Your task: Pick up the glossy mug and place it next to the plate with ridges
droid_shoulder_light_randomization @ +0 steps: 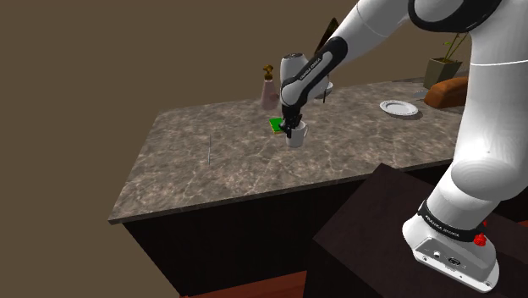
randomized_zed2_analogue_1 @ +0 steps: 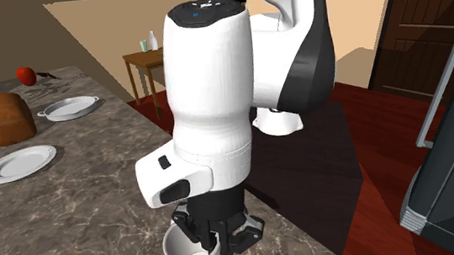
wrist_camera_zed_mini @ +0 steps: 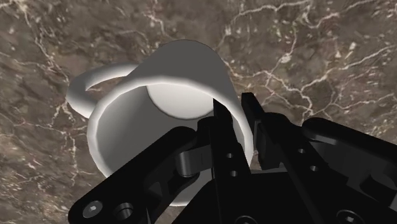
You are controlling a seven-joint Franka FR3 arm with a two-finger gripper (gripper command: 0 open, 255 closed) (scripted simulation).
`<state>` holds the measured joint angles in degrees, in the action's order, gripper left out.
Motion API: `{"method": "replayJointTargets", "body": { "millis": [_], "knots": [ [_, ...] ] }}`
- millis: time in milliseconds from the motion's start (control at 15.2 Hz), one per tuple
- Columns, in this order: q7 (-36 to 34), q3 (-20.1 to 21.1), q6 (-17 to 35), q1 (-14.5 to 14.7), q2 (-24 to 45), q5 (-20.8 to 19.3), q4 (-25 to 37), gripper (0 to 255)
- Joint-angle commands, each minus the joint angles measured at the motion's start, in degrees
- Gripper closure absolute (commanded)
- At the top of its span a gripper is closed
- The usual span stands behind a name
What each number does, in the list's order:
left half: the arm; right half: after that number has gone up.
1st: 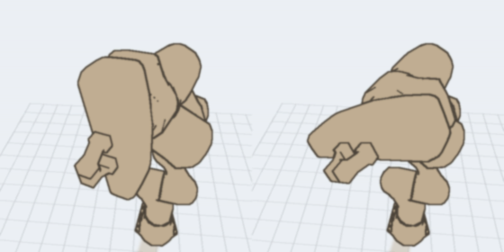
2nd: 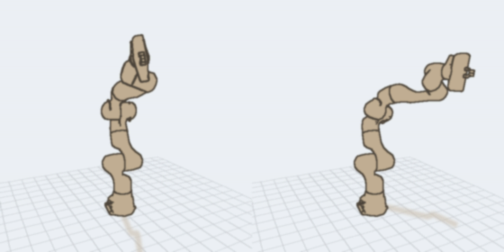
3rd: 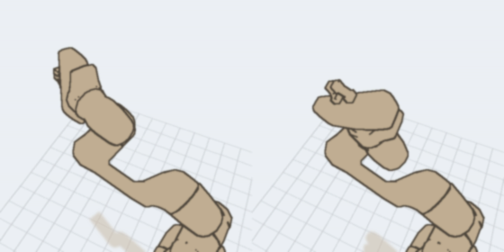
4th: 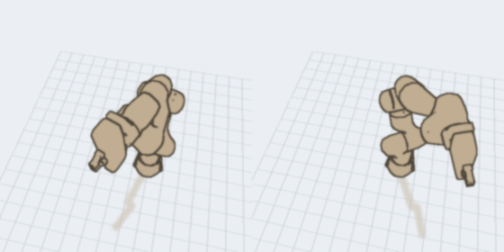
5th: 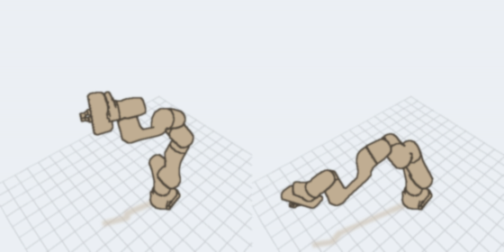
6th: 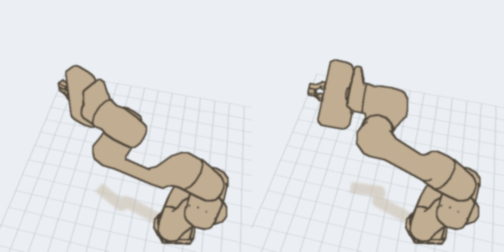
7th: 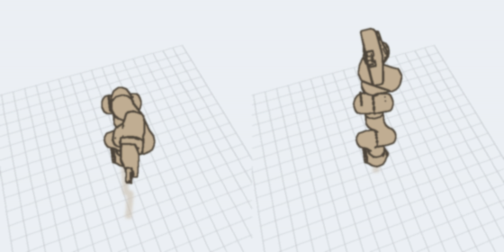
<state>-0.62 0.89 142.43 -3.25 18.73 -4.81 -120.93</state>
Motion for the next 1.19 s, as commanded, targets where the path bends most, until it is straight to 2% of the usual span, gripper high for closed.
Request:
{"method": "replayJointTargets", "body": {
  "millis": [0,1122],
  "knots": [
    [0.1,0.1,-1.3,0.0,-1.2,0.1,0.0,255],
    [1.1,0.4,-12.8,-0.1,-9.2,1.1,3.6,255]
  ]
}}
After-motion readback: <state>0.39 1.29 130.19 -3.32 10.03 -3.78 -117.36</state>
